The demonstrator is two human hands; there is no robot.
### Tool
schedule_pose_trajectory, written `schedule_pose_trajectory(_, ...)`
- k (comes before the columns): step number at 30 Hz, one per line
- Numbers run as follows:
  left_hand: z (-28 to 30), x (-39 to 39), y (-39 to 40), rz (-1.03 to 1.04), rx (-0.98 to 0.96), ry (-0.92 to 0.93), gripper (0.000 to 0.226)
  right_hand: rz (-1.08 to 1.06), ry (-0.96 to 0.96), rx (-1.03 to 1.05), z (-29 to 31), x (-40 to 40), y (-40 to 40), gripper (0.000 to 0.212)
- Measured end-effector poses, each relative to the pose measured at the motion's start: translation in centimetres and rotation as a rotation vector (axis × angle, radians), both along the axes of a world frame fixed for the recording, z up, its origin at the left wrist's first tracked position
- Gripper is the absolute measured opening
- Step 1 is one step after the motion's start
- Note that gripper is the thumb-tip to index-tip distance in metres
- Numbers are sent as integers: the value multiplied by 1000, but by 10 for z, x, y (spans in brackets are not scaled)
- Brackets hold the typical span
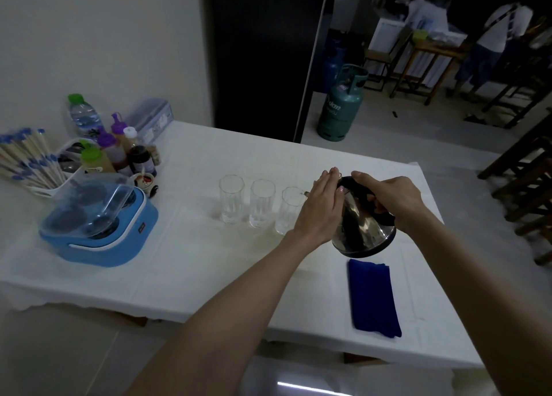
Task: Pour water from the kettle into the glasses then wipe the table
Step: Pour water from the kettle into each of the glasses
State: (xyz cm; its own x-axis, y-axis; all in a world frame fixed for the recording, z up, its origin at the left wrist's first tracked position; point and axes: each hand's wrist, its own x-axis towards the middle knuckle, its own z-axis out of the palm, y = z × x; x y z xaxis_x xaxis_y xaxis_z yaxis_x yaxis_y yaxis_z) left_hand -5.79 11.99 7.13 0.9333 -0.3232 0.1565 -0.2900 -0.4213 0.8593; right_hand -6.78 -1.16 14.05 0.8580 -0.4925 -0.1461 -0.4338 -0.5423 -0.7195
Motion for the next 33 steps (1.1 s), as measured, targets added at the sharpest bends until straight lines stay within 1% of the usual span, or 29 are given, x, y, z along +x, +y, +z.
schedule_pose_trajectory(33, 5, -4, 5, -43, -6, 4, 50, -32, -15, -16, 5, -10, 6, 56)
